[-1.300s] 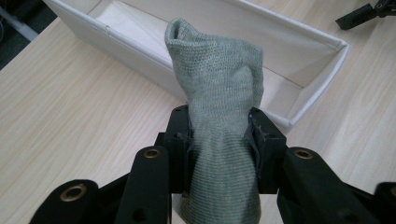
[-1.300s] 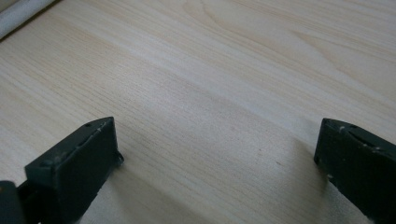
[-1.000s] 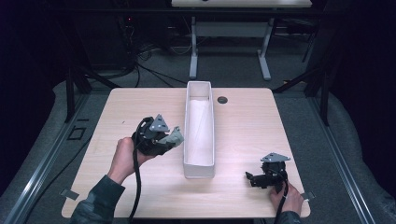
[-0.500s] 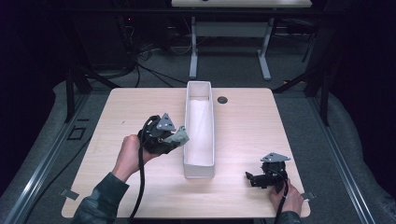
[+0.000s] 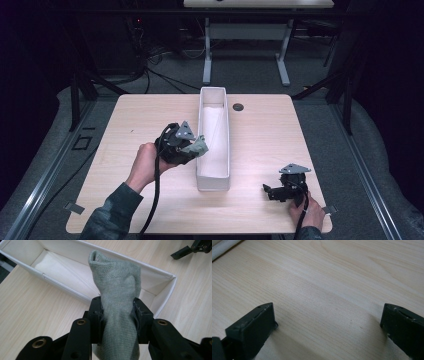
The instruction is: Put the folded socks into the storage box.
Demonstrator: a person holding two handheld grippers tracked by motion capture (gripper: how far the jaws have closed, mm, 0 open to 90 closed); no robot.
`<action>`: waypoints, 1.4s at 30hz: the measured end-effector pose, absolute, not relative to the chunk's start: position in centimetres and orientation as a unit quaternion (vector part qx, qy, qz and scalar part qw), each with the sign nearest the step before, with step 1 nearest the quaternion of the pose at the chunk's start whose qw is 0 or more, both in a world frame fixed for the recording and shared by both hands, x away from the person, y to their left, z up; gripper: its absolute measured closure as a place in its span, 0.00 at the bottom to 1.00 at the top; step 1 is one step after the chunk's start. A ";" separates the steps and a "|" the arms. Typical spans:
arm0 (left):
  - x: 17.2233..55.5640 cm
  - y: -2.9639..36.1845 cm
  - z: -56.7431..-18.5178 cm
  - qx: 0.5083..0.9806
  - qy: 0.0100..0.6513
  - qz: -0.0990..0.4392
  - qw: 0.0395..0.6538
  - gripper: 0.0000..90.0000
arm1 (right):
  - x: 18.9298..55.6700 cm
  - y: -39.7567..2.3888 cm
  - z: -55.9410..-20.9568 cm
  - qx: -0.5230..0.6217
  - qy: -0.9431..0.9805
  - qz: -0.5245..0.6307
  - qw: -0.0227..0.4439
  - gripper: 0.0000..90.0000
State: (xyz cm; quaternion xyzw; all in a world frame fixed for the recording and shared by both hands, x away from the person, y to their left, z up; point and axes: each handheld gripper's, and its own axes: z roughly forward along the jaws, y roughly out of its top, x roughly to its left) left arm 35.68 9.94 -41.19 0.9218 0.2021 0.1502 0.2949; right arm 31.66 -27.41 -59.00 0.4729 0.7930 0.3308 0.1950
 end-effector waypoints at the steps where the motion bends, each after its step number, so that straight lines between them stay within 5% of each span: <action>1: 35.7 9.8 -41.2 0.922 0.202 0.148 0.296 0.73 | 31.7 -27.4 -59.0 0.473 0.793 0.331 0.195 0.00; 42: 35.9 6.1 -43.1 0.936 0.165 0.111 0.289 0.72 | 31.7 -27.4 -59.0 0.473 0.793 0.331 0.195 0.00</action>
